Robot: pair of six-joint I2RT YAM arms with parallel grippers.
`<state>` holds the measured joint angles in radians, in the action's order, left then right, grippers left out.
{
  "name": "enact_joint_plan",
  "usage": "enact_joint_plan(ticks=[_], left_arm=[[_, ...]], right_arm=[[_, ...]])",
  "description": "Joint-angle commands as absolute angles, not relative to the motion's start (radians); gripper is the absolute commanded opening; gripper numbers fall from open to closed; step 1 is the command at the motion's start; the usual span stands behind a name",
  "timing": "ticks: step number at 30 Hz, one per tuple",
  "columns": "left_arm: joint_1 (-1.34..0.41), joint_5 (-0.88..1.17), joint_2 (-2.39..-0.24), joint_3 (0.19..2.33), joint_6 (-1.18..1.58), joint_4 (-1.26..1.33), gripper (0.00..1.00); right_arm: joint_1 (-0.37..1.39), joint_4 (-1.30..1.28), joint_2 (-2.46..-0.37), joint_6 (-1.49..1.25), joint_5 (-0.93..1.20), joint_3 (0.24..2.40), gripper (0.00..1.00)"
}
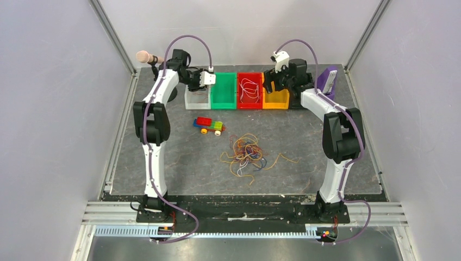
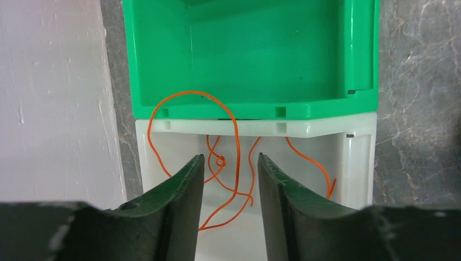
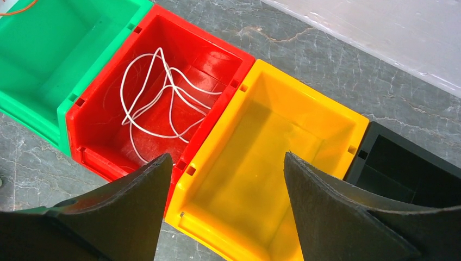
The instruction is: Untangle the cables
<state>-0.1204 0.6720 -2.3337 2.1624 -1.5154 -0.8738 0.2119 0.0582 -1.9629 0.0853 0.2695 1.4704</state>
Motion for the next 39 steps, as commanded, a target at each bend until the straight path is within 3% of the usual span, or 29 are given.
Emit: enact_joint_plan(ticks=[1, 5, 11, 13, 22, 36, 39], left_arm=[[-0.133, 0.640, -2.355, 2.183, -1.590, -0.856, 0.45], [-0.143, 0.586, -2.383, 2.195, -1.604, -0.825, 0.37], [-0.140, 0.554, -2.380, 2.213, -1.671, -0.902, 0.06], [-0.134, 0.531, -2.365, 2.205, -1.703, -0.944, 0.02], [-0.123, 0.390, -2.394, 2.291, -1.791, -1.159, 0.02], [-0.157, 0.267, -2.488, 2.371, -1.822, -1.266, 0.02], [-0.167, 0.301, -2.482, 2.359, -1.782, -1.210, 0.10]], right_arm=[[0.208, 0.059, -1.957, 0.064, 0.287, 1.505, 0.78], [0.208, 0.054, -1.960, 0.061, 0.289, 1.505, 0.77], [0.204, 0.045, -1.960, 0.060, 0.286, 1.503, 0.76], [0.202, 0.043, -1.956, 0.061, 0.286, 1.496, 0.76], [0.201, 0.040, -1.954, 0.053, 0.296, 1.496, 0.76], [0.200, 0.034, -1.946, 0.058, 0.298, 1.489, 0.75], [0.201, 0.034, -1.949, 0.057, 0.301, 1.491, 0.75]])
